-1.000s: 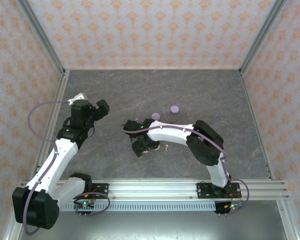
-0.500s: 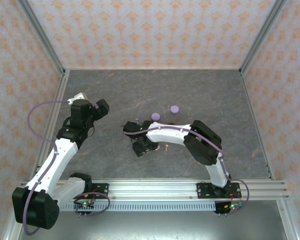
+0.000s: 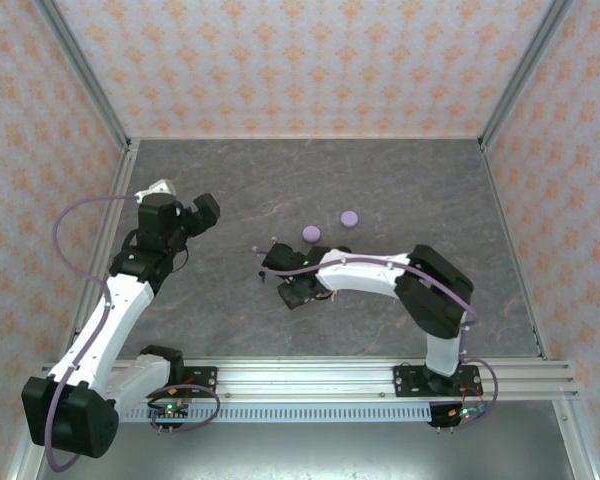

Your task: Insert the wireless bluetooth earbuds into the charging case

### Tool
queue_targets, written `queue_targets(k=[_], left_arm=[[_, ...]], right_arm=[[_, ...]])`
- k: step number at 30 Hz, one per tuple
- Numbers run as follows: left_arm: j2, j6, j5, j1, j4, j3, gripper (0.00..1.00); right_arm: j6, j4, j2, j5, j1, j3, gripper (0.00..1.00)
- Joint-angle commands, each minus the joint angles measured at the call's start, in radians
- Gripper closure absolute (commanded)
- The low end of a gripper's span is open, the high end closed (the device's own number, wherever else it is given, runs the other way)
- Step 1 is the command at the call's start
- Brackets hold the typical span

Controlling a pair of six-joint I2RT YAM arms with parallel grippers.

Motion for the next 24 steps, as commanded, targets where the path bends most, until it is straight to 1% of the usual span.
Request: queue_targets(k=[1, 6, 9, 12, 13, 14, 15, 18, 24], left_arm=[[0.011, 0.043, 0.104, -0.006, -0.041, 0.075, 0.00], [0.056, 0.059, 0.340, -0.006, -0.080, 0.173, 0.00], [0.083, 0.059, 0.484, -0.016, -0.093, 0.228, 0.01], [0.112, 0.103, 0.615, -0.057, -0.129, 0.293, 0.05], [0.123, 0.122, 0.648, -0.077, -0.146, 0.314, 0.05], [0.134, 0.143, 0.672, -0.101, -0.169, 0.337, 0.06], [0.144, 0.164, 0.690, -0.125, -0.188, 0.356, 0.07], [0.162, 0.191, 0.715, -0.176, -0.208, 0.375, 0.09], [0.203, 0.196, 0.785, -0.240, -0.174, 0.373, 0.17]], right_arm=[[-0.147, 0.093, -0.161, 0.093, -0.024, -0.042, 0.53], [-0.371, 0.238, -0.398, 0.104, -0.083, -0.160, 0.53], [-0.521, 0.340, -0.533, 0.079, -0.109, -0.225, 0.53], [-0.664, 0.417, -0.630, 0.059, -0.119, -0.266, 0.54], [-0.698, 0.429, -0.639, 0.062, -0.120, -0.268, 0.53], [-0.733, 0.436, -0.639, 0.070, -0.121, -0.267, 0.54], [-0.765, 0.437, -0.671, 0.077, -0.124, -0.263, 0.54], [-0.835, 0.452, -0.688, 0.087, -0.126, -0.259, 0.54], [-0.887, 0.501, -0.718, 0.042, -0.126, -0.262, 0.54]])
